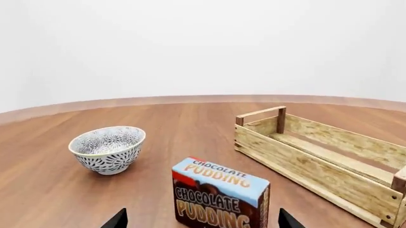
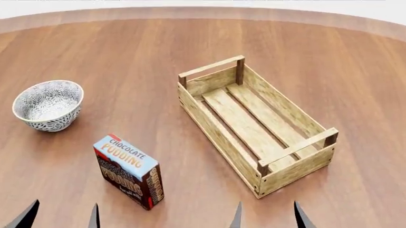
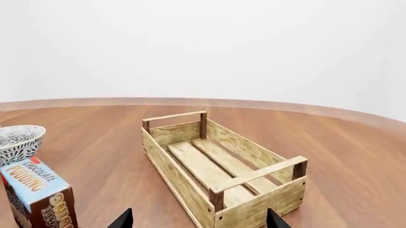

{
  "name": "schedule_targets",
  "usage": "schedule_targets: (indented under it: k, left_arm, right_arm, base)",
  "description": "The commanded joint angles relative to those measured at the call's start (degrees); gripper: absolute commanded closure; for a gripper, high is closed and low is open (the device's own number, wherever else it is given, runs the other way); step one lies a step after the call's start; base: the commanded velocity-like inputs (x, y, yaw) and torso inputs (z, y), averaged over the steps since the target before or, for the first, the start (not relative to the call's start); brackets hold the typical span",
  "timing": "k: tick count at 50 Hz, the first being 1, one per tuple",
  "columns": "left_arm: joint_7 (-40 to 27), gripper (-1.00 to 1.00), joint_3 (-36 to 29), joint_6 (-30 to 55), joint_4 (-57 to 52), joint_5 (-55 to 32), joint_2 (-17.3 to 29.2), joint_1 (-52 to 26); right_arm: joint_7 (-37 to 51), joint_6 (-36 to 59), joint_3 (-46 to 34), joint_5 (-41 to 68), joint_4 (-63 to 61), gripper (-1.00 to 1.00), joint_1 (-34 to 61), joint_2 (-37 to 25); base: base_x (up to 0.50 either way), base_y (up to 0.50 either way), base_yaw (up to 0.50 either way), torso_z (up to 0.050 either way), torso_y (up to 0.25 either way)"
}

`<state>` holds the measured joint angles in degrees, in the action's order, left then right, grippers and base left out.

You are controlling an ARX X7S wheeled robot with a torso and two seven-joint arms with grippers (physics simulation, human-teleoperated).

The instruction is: Pick up the chocolate pudding and put it in the tray.

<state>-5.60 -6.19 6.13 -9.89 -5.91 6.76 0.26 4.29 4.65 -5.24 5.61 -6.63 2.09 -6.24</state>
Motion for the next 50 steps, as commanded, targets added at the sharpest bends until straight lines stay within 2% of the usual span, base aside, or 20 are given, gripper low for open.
schedule_targets:
  k: [1, 41, 50]
  left_arm:
    - [-0.71, -1.00, -0.93, -0.09, -0.27, -0.36, 0.55, 0.02]
    - [-2.66, -1.00, -2.50, 0.26, -1.43, -1.98, 2.41, 0.34]
    - [-2.92, -1.00, -2.90, 0.34, -1.58, -2.25, 2.78, 0.16]
  right_arm:
    - [0.80, -1.15, -0.26, 0.98, 0.93, -1.00, 0.35, -0.49]
    - [3.17, -1.82, -1.58, 3.29, 1.95, -1.00, 0.93, -1.68]
    - [0.20, -0.11, -1.78, 8.17, -3.20, -1.00, -1.67, -3.12]
  base:
    - [0.32, 0.07, 0.00, 0.000, 0.000]
    - [0.32, 0.05, 0.00, 0.000, 0.000]
    - [0.00, 0.00, 0.00, 0.000, 0.000]
